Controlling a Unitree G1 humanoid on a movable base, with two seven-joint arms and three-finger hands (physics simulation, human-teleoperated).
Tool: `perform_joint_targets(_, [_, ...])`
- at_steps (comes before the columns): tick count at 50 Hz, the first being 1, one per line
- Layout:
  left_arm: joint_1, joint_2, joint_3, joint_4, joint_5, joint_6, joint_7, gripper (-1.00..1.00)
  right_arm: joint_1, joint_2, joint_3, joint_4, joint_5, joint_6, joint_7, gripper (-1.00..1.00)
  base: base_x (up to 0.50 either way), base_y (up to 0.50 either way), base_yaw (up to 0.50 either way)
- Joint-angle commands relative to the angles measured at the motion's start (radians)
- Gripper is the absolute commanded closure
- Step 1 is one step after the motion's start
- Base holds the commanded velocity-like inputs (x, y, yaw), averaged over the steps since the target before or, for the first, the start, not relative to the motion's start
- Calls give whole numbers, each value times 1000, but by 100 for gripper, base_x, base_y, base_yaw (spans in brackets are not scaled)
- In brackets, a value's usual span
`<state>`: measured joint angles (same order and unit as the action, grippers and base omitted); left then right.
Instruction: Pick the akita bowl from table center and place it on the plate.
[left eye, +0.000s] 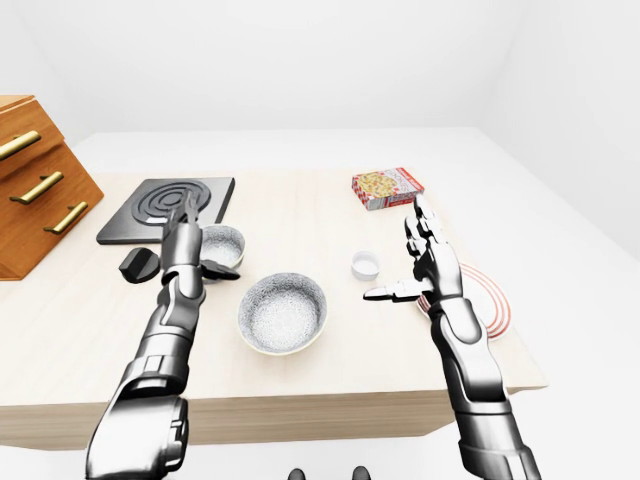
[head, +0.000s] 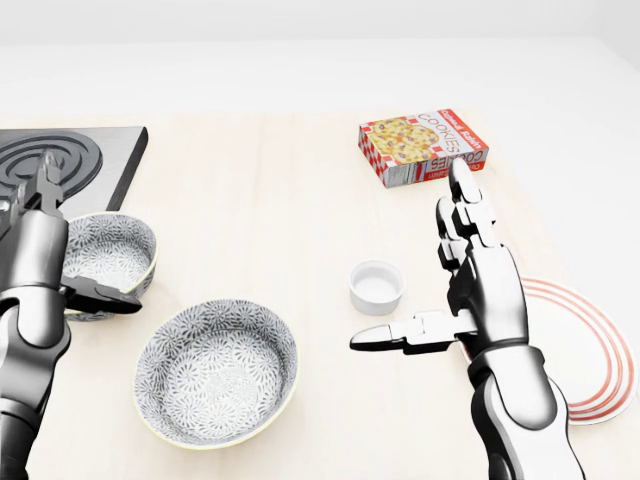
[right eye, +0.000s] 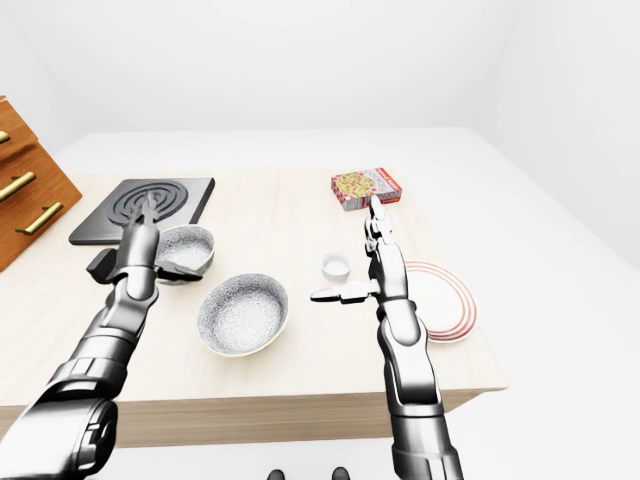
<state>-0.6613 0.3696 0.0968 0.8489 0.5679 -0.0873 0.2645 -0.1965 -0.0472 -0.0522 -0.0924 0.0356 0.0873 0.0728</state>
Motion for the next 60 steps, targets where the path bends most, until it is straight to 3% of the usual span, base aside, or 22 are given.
perform_joint_targets(1, [-116, 44, -40, 295, 117, 0, 106, -100, -13, 0, 1, 0, 5, 0, -2, -100, 0, 0, 0])
perform_joint_targets(9, [-152, 53, -59, 361, 160, 0, 120, -100, -26, 2, 4, 7, 7, 0, -7, -100, 0, 0, 0])
perform_joint_targets(11, [-166, 58, -88, 375, 216, 0, 136, -100, -28, 2, 5, 13, 6, 0, -9, -100, 0, 0, 0])
perform_joint_targets(15, [-174, 56, -86, 390, 246, 0, 133, -100, -26, 3, 7, 9, 5, 0, -10, -100, 0, 0, 0])
perform_joint_targets(44, [-198, -12, -114, 496, 402, 0, 120, -100, -13, 1, 3, 8, 3, 0, 0, -100, 0, 0, 0])
perform_joint_targets(53, [-201, -16, -119, 510, 463, 58, 115, -100, -13, 3, 6, 16, 3, 0, 0, -100, 0, 0, 0])
perform_joint_targets(60, [-203, -22, -136, 517, 530, 89, 118, -100, -9, 2, 5, 23, 3, 0, 1, -100, 0, 0, 0])
